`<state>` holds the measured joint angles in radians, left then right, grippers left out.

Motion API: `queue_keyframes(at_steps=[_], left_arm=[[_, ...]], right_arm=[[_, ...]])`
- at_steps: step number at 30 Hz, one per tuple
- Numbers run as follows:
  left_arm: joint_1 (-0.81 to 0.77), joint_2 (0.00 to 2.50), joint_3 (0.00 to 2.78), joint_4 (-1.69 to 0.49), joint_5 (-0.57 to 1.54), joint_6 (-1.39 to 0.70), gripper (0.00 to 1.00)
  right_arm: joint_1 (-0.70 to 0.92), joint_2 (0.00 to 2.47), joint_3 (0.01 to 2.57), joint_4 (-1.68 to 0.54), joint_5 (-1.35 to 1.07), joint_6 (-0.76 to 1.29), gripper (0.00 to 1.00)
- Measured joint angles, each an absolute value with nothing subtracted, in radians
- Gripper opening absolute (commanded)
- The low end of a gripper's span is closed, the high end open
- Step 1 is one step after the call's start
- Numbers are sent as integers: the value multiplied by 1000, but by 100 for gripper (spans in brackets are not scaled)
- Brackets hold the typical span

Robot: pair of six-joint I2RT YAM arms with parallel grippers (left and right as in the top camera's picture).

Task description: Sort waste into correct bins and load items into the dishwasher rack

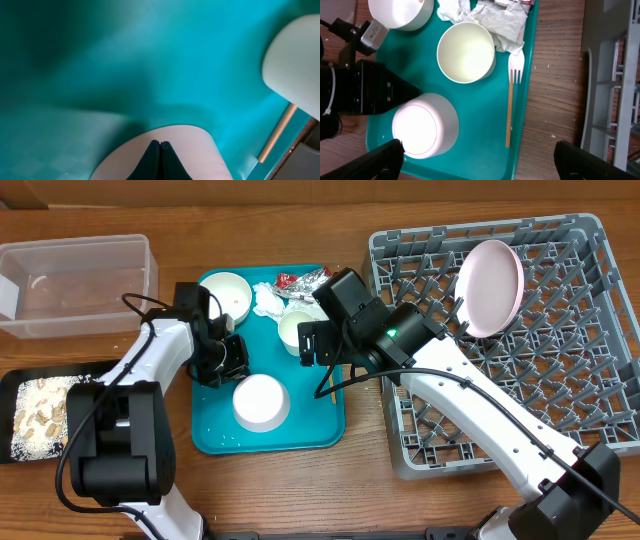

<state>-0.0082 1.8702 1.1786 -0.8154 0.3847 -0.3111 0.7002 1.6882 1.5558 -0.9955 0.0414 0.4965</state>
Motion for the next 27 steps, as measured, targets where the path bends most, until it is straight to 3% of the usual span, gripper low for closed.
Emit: queue_keyframes(at_steps=[6, 7, 11, 14, 15, 16, 27], left_arm=[[3, 1766, 1179, -854, 377, -311, 4], [6, 1734, 1179, -873, 367, -311, 14], [8, 1626, 1180, -981, 255, -337, 39], [8, 1618, 1180, -1032, 180, -357, 76], [8, 1620, 1180, -1047, 163, -361, 93], [8, 1620, 1180, -1059, 142, -368, 100], [48, 1621, 1180, -1115, 46, -416, 97]], right_arm=[[700, 1688, 1556, -995, 42, 496, 100], [700, 1688, 1556, -996, 42, 497, 100], [700, 1688, 1556, -995, 41, 496, 100], [700, 1688, 1556, -995, 41, 497, 100], [700, 1688, 1556, -995, 41, 497, 100], [700, 1688, 1556, -995, 41, 496, 100], [700, 1688, 1556, -976, 25, 497, 100]])
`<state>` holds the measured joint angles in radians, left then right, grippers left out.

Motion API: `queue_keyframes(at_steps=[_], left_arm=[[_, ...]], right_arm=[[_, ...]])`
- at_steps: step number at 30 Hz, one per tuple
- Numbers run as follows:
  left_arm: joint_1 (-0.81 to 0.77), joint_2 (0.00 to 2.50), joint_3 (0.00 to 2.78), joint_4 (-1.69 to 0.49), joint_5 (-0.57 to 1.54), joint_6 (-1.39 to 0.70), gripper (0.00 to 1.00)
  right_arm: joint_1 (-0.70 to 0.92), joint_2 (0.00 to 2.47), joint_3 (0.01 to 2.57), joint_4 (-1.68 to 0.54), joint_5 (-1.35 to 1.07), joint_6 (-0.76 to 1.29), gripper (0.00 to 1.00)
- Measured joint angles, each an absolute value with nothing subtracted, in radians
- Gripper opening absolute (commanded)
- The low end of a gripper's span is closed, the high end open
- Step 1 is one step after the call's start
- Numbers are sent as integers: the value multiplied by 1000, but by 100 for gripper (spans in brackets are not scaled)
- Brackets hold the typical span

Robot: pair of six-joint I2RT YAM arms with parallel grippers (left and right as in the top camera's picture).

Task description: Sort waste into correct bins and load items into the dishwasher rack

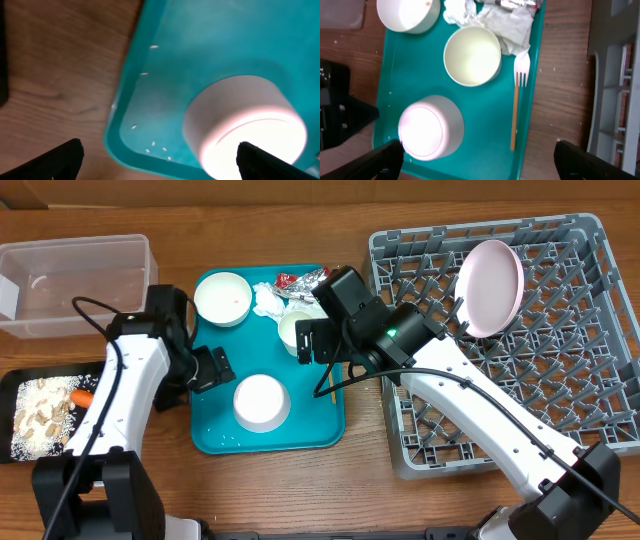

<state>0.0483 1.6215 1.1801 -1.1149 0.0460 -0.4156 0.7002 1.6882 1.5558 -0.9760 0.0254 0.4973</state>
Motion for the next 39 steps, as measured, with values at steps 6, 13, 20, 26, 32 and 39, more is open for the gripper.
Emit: queue_keyframes(at_steps=[6, 13, 20, 26, 32, 39], left_arm=[[93, 1621, 1179, -1141, 29, -423, 31], [91, 1621, 1173, -1141, 25, -424, 4], [91, 1621, 1152, -1116, 26, -424, 4], [91, 1623, 1073, -1069, 40, -424, 4], [79, 1623, 1051, -1023, 71, -424, 4], [26, 1625, 1022, -981, 82, -440, 4]], right_arm=[[700, 1704, 1556, -1045, -2, 497, 100], [700, 1856, 1556, -1048, -126, 463, 21], [700, 1969, 1556, -1046, -203, 492, 4], [701, 2007, 1556, -1007, -221, 532, 4], [706, 2028, 1521, -915, -223, 594, 4], [732, 2030, 1454, -843, -224, 662, 4]])
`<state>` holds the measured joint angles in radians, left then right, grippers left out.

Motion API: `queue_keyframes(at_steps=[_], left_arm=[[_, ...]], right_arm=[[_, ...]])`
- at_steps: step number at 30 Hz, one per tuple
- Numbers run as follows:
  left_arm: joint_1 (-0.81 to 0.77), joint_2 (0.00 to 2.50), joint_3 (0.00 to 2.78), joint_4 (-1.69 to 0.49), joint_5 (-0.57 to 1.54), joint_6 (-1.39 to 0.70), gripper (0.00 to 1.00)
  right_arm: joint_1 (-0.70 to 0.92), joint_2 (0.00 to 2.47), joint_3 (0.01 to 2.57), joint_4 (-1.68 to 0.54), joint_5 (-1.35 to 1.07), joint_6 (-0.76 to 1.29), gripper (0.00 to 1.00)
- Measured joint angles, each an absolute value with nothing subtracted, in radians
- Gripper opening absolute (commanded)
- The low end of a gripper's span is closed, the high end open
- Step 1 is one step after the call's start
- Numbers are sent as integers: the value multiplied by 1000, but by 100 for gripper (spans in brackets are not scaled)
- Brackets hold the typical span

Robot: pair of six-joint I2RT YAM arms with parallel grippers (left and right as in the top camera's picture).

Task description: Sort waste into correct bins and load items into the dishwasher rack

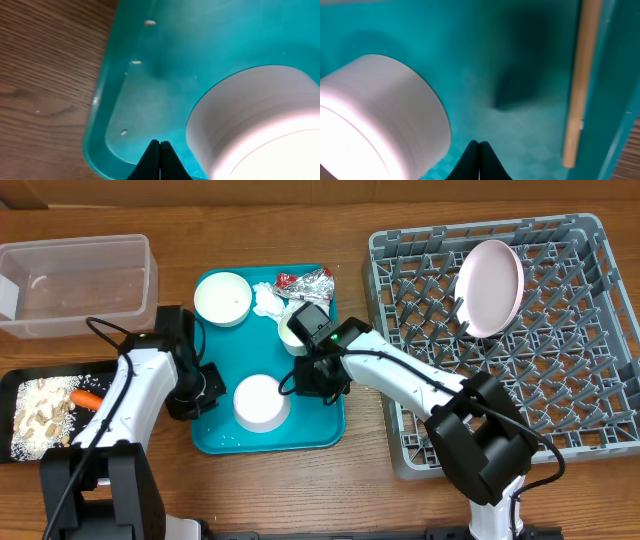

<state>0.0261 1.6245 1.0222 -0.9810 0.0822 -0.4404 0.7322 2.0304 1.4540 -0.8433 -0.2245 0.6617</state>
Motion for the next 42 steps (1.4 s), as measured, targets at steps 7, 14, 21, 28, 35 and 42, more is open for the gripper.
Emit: queue_keyframes(at_steps=[7, 14, 21, 28, 35, 42], left_arm=[[21, 1650, 984, -916, 86, -473, 4], [21, 1657, 978, -896, 86, -474, 4], [21, 1657, 977, -881, 88, -474, 4], [4, 1657, 977, -870, 94, -485, 4], [-55, 1657, 976, -857, 94, -509, 4], [-66, 1657, 953, -829, 94, -525, 4]], right_arm=[[783, 2030, 1420, -778, -221, 730, 4], [839, 2030, 1412, -775, -191, 789, 4], [838, 2030, 1412, -810, -167, 810, 4], [839, 2030, 1412, -833, -145, 851, 4], [856, 2030, 1412, -815, -138, 868, 4], [886, 2030, 1412, -799, -138, 881, 4]])
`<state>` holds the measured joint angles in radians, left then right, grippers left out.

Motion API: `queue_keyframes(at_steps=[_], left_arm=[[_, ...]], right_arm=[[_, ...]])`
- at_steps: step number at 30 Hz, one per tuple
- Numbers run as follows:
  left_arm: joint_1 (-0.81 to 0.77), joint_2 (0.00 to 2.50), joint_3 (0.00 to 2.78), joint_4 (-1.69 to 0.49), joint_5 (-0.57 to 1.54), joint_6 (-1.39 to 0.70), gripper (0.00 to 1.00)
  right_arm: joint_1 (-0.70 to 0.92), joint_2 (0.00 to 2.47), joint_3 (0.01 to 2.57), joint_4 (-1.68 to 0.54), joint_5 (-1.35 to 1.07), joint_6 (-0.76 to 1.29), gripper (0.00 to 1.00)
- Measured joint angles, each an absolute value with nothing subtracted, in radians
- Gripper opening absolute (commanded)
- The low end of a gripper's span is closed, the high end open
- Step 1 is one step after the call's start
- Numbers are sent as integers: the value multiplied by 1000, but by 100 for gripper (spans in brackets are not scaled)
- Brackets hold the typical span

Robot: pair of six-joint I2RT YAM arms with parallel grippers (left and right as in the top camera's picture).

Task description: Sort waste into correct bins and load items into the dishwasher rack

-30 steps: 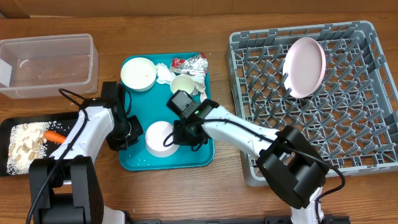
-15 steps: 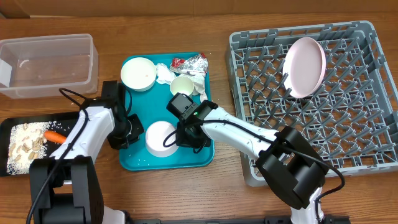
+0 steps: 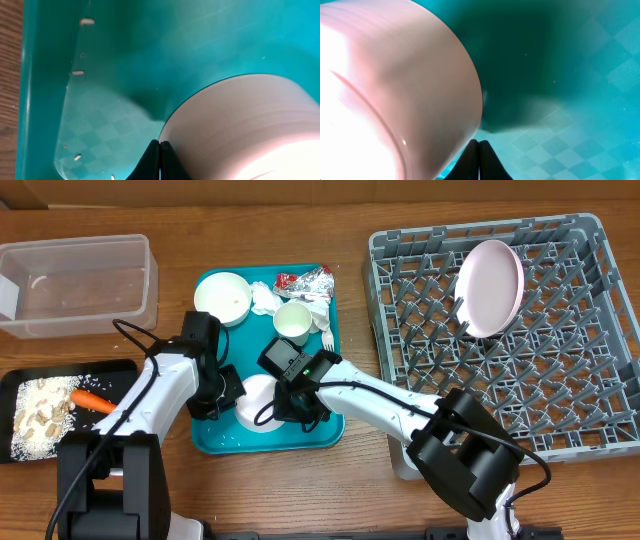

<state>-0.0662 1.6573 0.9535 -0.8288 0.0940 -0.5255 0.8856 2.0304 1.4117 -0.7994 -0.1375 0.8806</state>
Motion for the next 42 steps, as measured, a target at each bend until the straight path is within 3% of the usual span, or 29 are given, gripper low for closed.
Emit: queue_keyframes(at_steps=[23, 42], left_arm=[[-66, 1657, 949, -698, 40, -525, 4], [-64, 1657, 949, -689, 143, -517, 4]], right_arm=[[885, 2030, 1412, -790, 58, 928, 4], [910, 2030, 1412, -740, 38, 934, 4]])
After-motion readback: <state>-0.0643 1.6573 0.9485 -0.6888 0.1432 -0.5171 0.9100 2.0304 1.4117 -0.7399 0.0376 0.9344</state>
